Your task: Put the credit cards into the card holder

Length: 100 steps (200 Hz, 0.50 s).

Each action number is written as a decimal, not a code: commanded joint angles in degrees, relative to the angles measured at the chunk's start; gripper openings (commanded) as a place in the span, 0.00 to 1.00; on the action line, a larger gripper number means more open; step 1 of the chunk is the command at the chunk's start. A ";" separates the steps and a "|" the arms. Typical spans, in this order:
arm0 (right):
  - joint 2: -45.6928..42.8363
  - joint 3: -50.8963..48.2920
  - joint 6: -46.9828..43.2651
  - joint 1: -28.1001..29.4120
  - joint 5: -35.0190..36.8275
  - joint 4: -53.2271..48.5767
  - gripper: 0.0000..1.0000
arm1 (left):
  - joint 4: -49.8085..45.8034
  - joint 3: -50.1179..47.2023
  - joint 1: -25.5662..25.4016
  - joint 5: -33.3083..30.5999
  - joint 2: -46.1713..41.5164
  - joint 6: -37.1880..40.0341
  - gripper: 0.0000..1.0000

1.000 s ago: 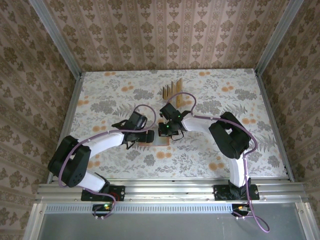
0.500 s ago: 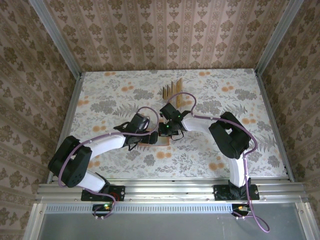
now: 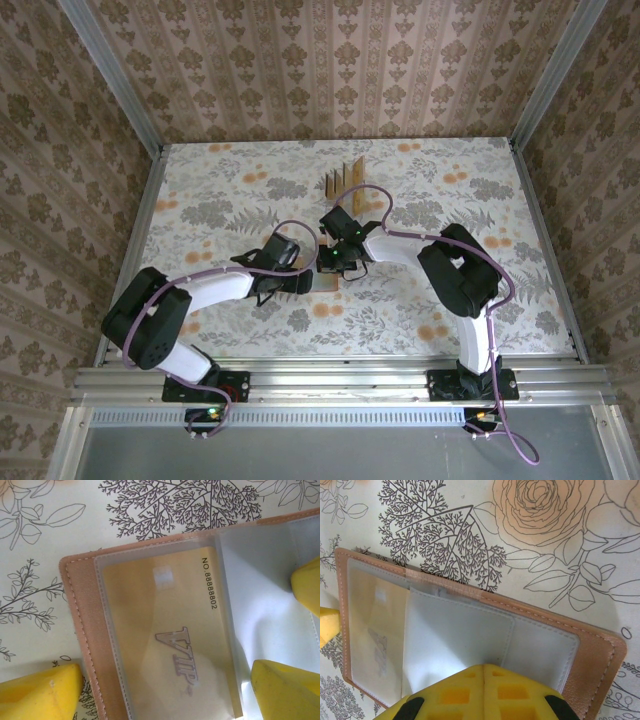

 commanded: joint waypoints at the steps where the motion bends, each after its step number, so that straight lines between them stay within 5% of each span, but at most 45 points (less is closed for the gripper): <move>1: -2.14 -0.04 1.16 -0.19 -0.74 0.01 0.09 | -1.56 -1.49 -0.31 -1.85 0.68 -1.14 0.89; 42: -5.37 -2.16 2.27 -0.92 -0.20 1.07 0.27 | -1.11 -1.93 -0.30 -1.65 0.76 -1.37 0.88; 100: -3.39 -3.38 3.75 -0.88 -0.81 3.29 0.34 | -0.76 -2.40 -0.28 -1.57 0.41 -1.40 0.88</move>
